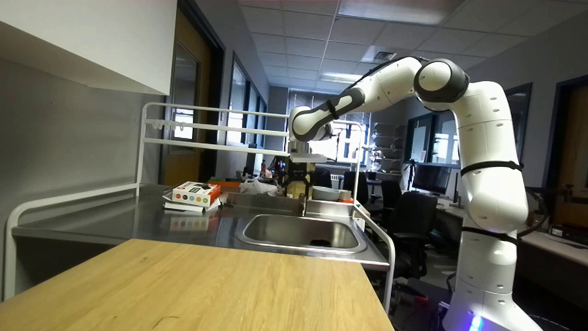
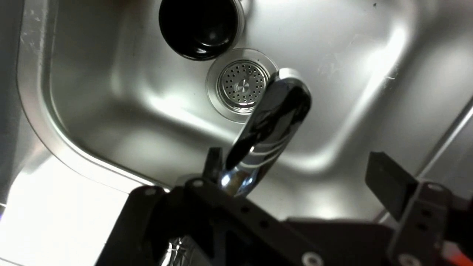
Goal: Twist the tap to the right
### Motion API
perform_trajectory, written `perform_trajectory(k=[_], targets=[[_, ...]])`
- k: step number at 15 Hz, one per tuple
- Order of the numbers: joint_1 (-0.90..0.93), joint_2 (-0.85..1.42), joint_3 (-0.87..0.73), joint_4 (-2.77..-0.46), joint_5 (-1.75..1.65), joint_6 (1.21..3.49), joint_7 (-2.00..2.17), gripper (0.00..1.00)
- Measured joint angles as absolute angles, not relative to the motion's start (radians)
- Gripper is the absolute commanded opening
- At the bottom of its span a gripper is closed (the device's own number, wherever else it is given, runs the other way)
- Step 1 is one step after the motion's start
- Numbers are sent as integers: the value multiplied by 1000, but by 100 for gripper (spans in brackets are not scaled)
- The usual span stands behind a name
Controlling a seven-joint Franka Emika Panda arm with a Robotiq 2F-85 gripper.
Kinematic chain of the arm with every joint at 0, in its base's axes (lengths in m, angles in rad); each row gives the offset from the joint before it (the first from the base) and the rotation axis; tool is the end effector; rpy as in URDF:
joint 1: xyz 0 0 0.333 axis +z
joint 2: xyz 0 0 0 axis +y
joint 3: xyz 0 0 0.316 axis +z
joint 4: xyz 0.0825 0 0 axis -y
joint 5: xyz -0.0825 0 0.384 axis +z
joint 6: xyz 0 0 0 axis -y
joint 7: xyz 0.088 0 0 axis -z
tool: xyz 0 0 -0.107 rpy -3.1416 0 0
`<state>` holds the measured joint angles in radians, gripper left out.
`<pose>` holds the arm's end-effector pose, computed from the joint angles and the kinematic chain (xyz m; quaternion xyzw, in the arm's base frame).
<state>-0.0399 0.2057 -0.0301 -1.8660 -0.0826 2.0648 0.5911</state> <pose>0.6074 -0.0461 0.4061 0.9514 -0.3053 0.0068 0.0389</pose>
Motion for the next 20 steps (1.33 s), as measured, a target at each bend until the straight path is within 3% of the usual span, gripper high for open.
perform_trajectory(k=[5,6,8,15,17,20], targets=[[-40,262,-57,-1838,-57,2051,594,100],[-40,267,-61,-1838,-48,2048,594,75],[-40,274,-66,-1838,-34,2040,594,67],[-40,280,-75,-1838,-26,2025,594,12],[-40,280,-76,-1838,-26,2021,594,1],[-40,281,-78,-1838,-26,2017,595,0]])
